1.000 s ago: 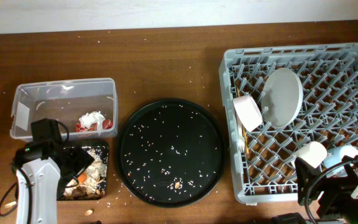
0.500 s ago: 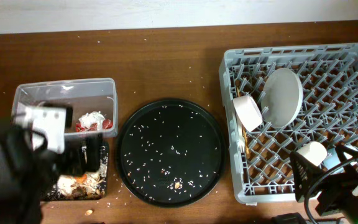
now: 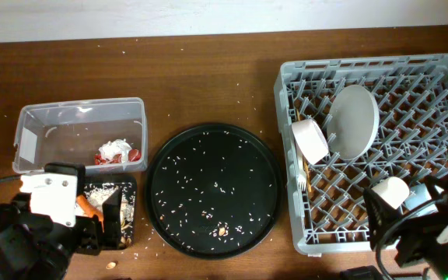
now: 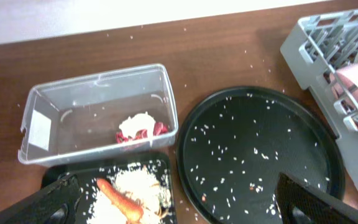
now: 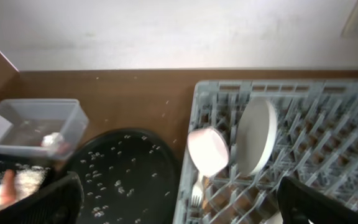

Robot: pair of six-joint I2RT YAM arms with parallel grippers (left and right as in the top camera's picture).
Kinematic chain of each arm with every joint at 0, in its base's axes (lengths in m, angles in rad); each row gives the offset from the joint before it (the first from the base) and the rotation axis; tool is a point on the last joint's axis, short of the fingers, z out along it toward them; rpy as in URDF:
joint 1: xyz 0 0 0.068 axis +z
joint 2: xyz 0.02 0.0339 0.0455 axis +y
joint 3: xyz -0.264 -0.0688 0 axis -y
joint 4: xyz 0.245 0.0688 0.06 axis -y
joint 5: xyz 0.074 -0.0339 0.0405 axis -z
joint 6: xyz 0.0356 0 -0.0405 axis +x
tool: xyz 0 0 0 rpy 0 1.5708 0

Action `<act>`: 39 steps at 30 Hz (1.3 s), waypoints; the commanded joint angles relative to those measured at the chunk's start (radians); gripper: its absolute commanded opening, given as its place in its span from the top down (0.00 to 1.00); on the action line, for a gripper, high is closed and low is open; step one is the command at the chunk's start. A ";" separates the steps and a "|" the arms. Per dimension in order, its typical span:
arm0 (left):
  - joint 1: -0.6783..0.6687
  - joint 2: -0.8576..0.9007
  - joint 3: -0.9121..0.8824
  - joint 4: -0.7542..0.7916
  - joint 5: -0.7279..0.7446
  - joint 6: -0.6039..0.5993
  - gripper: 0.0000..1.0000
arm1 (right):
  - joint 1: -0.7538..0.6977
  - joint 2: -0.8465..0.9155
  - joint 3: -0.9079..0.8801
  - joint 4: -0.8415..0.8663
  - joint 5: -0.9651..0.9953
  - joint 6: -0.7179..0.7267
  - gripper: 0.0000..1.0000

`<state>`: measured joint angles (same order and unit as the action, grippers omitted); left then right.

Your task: Sort waste into correct bins and load items into the dishwasher rack

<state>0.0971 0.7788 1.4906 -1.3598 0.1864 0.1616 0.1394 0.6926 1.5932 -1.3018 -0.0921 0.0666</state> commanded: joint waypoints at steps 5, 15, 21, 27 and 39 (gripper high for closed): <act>-0.003 -0.002 0.005 -0.119 -0.008 0.016 0.01 | -0.004 -0.359 -0.630 0.412 0.018 -0.190 0.01; -0.003 -0.002 0.005 -0.206 -0.008 0.016 0.01 | -0.004 -0.687 -1.329 0.835 -0.009 -0.189 0.01; -0.003 -0.002 0.005 -0.206 -0.008 0.016 0.01 | -0.004 -0.687 -1.514 1.047 -0.009 -0.189 0.01; -0.003 -0.002 0.005 -0.206 -0.008 0.016 0.01 | -0.004 -0.686 -1.524 1.075 -0.005 -0.190 0.01; -0.096 -0.034 0.001 -0.171 -0.058 0.047 0.01 | -0.004 -0.686 -1.524 1.075 -0.005 -0.190 0.01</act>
<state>0.0658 0.7769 1.4906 -1.5677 0.1791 0.1650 0.1383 0.0139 0.0799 -0.2310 -0.0956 -0.1169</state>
